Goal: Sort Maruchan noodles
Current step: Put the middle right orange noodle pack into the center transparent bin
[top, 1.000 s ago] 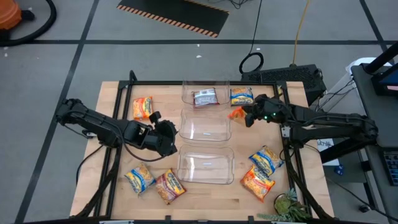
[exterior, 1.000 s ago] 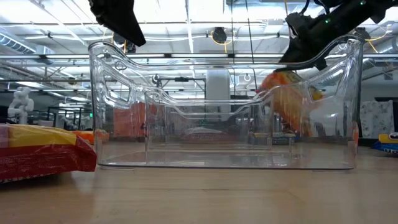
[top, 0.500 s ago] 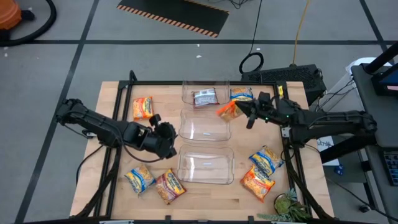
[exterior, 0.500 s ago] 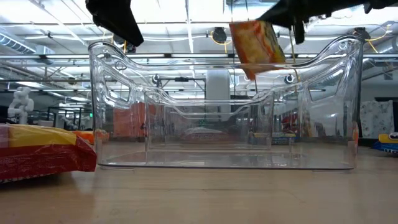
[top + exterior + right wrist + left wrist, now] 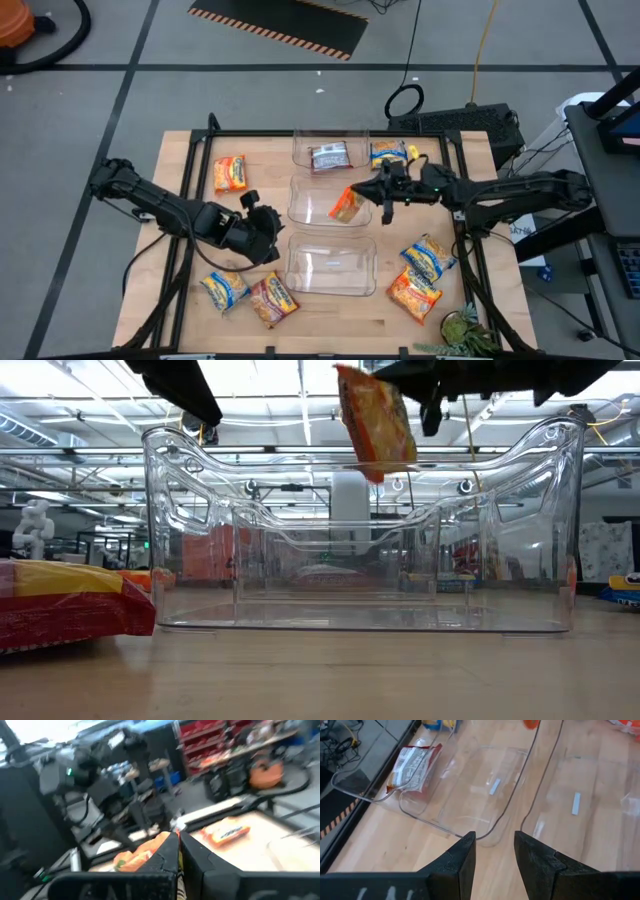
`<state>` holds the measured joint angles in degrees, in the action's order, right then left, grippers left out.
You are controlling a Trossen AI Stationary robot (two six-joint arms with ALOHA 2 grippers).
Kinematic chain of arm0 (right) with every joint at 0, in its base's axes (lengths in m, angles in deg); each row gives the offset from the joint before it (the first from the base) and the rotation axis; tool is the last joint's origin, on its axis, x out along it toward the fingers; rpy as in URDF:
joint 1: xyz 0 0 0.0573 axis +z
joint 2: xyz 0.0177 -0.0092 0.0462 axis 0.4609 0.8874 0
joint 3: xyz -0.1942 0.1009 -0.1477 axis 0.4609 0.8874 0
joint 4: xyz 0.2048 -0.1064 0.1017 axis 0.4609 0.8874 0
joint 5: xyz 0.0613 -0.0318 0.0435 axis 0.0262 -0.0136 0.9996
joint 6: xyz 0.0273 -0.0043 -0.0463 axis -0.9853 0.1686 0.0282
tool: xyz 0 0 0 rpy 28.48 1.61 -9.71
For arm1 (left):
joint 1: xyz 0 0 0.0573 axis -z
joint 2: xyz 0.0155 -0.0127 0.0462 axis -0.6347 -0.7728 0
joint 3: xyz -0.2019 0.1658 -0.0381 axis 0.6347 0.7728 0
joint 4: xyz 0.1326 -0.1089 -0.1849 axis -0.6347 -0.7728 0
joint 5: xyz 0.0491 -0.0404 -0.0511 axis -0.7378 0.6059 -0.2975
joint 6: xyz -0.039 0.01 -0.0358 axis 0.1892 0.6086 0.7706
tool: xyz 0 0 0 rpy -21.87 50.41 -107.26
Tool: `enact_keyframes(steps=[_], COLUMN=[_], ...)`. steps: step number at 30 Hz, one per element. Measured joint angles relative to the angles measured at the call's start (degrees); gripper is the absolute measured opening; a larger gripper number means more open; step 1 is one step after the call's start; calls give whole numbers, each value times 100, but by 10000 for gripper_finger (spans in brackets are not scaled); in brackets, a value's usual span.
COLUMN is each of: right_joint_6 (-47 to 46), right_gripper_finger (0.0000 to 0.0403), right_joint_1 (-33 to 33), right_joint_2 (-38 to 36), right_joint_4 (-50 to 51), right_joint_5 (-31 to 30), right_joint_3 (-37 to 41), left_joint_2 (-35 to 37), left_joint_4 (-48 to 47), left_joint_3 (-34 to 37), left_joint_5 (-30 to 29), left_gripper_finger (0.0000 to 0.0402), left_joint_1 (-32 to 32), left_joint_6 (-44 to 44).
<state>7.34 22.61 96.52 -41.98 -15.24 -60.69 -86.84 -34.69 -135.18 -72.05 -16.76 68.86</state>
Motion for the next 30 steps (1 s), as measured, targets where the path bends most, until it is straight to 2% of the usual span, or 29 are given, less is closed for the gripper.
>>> enact_keyframes(steps=[3,8,17,26,30], right_joint_6=[-144,-57,50,-35,-138], right_gripper_finger=[0,0,0,0,11], right_joint_1=[-114,-223,-350,-348,-338], right_joint_2=[181,471,942,1030,1031], right_joint_4=[83,283,688,890,1176], right_joint_5=[398,475,484,470,58], right_joint_3=[0,0,2,2,2], left_joint_2=[0,0,2,2,2], left_joint_4=[0,3,8,8,8], left_joint_3=[0,0,0,0,0], left_joint_5=[-1,-6,-9,-10,-10], left_gripper_finger=[141,141,141,141,141], left_joint_1=[-4,-39,-212,-238,-238], left_joint_6=[-131,-358,-557,-595,-587])
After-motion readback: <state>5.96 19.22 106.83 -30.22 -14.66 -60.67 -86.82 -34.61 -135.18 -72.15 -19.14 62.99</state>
